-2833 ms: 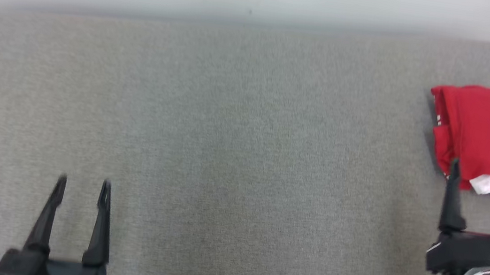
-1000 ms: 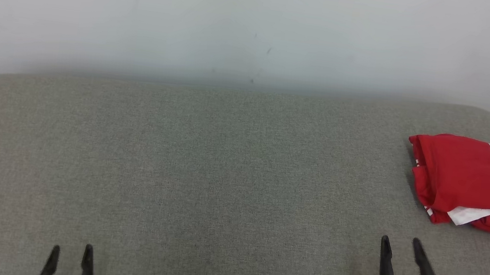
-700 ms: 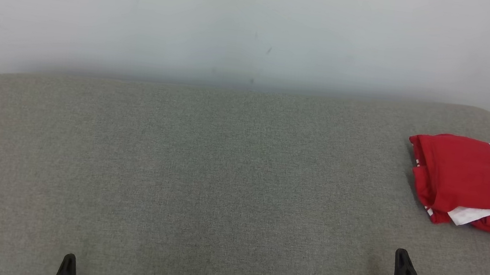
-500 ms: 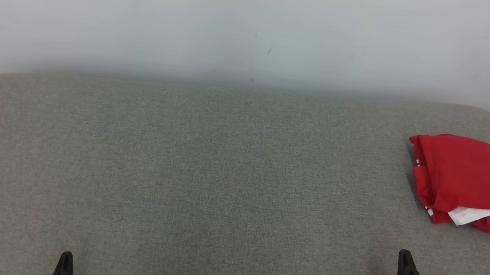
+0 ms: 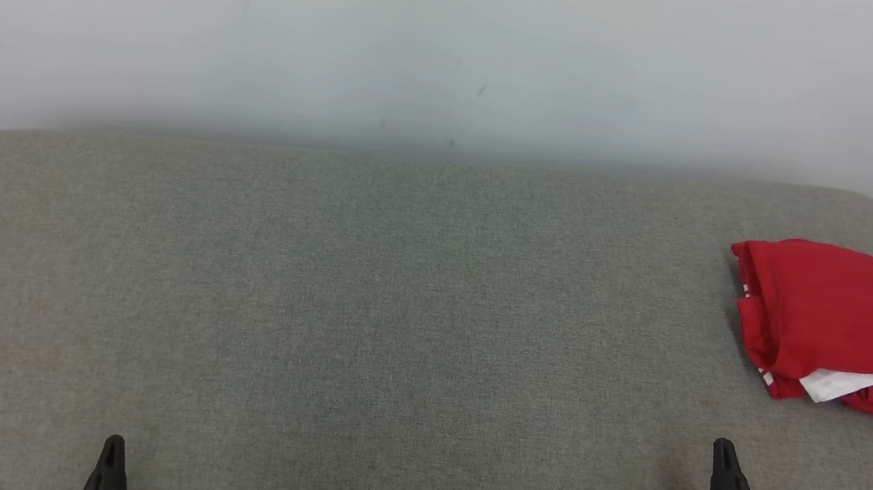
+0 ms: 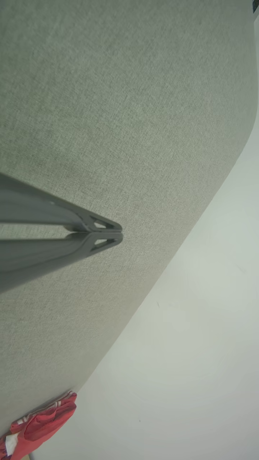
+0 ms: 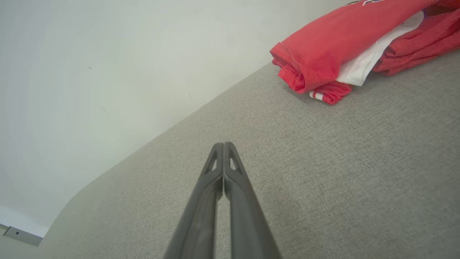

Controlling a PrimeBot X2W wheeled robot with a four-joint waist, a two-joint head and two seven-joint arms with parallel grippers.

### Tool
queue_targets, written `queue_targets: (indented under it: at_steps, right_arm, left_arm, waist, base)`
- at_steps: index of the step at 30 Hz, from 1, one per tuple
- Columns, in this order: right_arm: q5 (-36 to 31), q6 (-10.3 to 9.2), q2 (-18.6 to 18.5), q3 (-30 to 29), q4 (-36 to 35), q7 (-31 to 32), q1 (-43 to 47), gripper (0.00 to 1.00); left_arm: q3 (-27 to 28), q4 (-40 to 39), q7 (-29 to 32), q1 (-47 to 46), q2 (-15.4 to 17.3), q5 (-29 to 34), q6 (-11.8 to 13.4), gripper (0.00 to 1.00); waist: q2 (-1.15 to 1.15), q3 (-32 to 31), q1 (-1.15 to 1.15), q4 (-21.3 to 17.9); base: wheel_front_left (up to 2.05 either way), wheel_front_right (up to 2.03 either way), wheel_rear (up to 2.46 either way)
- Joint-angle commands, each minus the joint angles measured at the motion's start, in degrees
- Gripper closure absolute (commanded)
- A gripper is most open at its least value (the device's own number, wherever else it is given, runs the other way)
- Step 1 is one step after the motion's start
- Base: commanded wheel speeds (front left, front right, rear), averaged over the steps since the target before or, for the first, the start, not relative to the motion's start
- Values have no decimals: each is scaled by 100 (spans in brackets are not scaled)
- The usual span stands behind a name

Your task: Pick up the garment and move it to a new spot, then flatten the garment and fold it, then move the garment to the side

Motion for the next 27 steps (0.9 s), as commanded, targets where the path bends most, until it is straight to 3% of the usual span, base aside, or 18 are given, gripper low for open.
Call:
queue_targets:
  at_steps: [1, 27]
  right_arm:
    - [190, 2, -6, 5, -92, 42, -136, 100]
    - [2312, 2, -5, -6, -74, 459, -280, 100]
  left_arm:
    - [33, -54, 32, -141, 10, -199, -19, 100]
    - [167, 59, 546, -449, 11, -2126, -144, 100]
  waist:
    - [0, 0, 0, 1]
    - [0, 6, 0, 23]
  base:
    - [0, 0, 0]
    - [0, 0, 0]
